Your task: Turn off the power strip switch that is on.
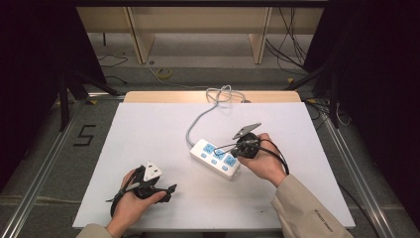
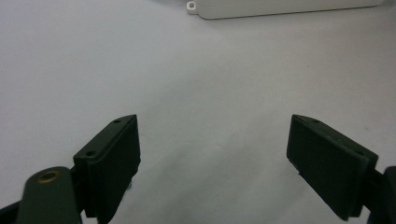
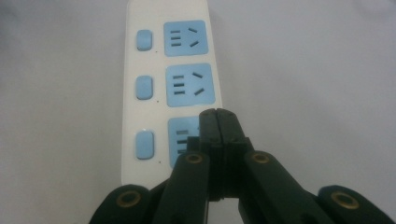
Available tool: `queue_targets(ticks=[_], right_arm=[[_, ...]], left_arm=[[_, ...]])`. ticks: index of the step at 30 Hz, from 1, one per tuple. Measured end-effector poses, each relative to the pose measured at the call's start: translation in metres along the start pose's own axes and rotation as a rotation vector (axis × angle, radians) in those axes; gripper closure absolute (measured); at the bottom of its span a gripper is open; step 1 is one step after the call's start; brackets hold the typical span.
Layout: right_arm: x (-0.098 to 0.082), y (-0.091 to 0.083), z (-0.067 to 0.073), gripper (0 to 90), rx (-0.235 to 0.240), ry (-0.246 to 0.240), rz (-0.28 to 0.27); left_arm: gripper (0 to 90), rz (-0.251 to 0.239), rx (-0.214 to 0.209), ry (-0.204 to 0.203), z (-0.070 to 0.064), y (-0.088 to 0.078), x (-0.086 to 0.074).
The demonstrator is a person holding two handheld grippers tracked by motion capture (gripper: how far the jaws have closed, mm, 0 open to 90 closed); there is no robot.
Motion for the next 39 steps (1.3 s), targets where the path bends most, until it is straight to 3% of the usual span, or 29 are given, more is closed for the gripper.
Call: queue_targets(ticks=[26,39], right_arm=[[-0.023,-0.013,-0.011,90.0,0.003,0.048,-0.030],[-0.038,-0.018,-0.013,80.0,-0.001,0.080,-0.048]], left_arm=[[17.3,0.000,0.006,-0.003,0.001,-0.001,0.000],[17.3,-0.001,0.010,-0.004,0.002,-0.002,0.000]])
Point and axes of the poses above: each handheld gripper's, and its own axes: y roughly forward along the jaws, x roughly out of its top, z roughly to its left, the point moved 10 cm from there along y, roughly forward along the jaws, and after that the axes turned 11 degrees about -x, right-handed, at the moved point
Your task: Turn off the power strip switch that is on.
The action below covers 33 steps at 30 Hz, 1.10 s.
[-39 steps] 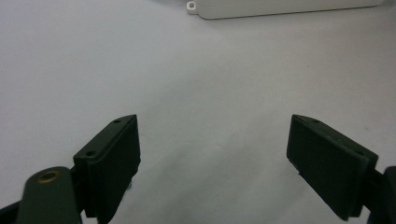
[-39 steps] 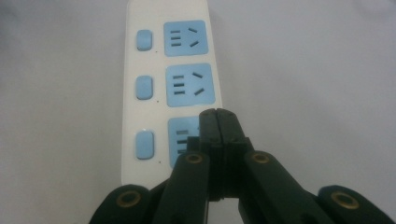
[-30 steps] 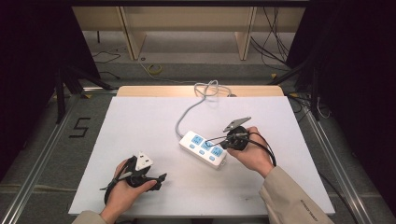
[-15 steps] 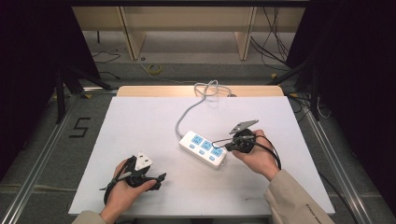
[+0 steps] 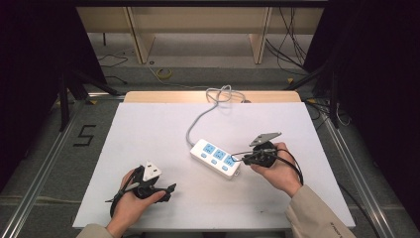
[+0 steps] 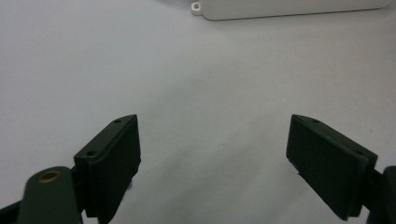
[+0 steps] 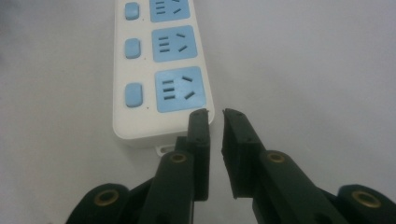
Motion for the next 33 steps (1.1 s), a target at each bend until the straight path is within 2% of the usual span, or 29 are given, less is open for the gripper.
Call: queue_targets(ticks=[4,11,18,28,33], right_arm=[[-0.006,-0.003,-0.003,73.4,-0.007,0.019,-0.023],[-0.023,-0.005,-0.007,65.3,-0.006,0.055,-0.021],[-0.032,-0.007,-0.007,59.0,0.000,0.065,-0.033],[-0.050,-0.011,-0.010,54.4,-0.003,0.092,-0.064],[-0.055,-0.012,-0.013,53.8,-0.020,0.105,-0.103]], left_arm=[[17.3,-0.005,0.001,-0.006,0.000,0.000,0.000],[17.3,0.001,-0.001,-0.004,0.000,0.000,0.000],[17.3,0.002,0.000,-0.004,0.000,0.000,-0.001],[17.3,0.001,0.002,-0.004,0.000,0.000,-0.001],[17.3,0.001,0.004,-0.004,0.001,0.000,-0.001]])
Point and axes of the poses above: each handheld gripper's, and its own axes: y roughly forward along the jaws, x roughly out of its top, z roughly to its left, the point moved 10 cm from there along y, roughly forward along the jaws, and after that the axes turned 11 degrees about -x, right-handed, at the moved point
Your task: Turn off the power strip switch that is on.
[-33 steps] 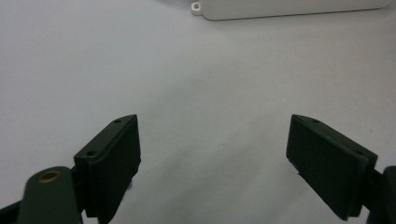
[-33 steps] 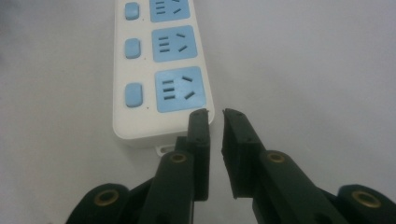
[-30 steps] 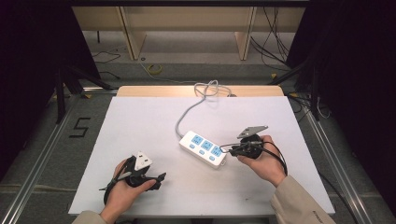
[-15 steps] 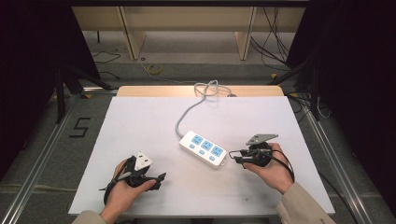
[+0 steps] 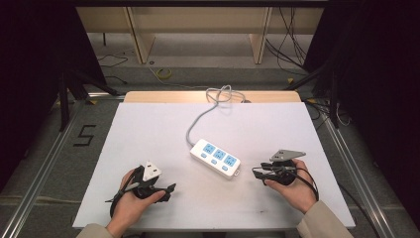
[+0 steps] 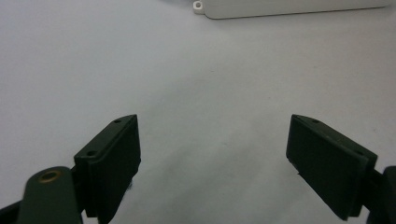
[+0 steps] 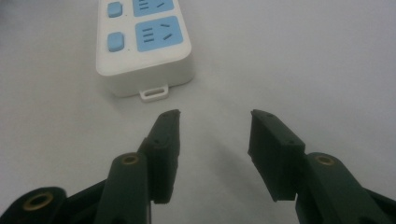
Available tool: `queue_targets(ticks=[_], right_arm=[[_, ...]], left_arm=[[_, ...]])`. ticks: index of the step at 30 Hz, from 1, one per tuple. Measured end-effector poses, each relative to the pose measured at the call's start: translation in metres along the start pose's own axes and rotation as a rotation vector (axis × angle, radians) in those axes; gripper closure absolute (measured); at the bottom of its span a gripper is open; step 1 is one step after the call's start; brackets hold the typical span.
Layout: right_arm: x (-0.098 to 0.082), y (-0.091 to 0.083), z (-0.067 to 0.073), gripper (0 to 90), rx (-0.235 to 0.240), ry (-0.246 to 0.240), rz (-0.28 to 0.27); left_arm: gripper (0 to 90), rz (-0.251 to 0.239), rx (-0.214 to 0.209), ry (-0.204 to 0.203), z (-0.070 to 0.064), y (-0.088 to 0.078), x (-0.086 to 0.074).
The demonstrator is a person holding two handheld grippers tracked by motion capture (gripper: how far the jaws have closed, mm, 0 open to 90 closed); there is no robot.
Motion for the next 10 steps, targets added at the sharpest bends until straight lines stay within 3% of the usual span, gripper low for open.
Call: queue_targets(ticks=[10], right_arm=[[0.0000,-0.0025,-0.0012,53.5,-0.003,0.014,-0.027]], left_arm=[[17.7,0.000,-0.001,0.004,0.0002,0.0000,0.0006]])
Point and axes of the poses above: each handheld gripper's, and its own axes: y roughly forward along the jaws, x roughly out of its top, z roughly to its left, the point moved 10 cm from there along y, roughly forward along the jaws, and after that the axes turned 11 degrees about -x, right-handed, at the moved point
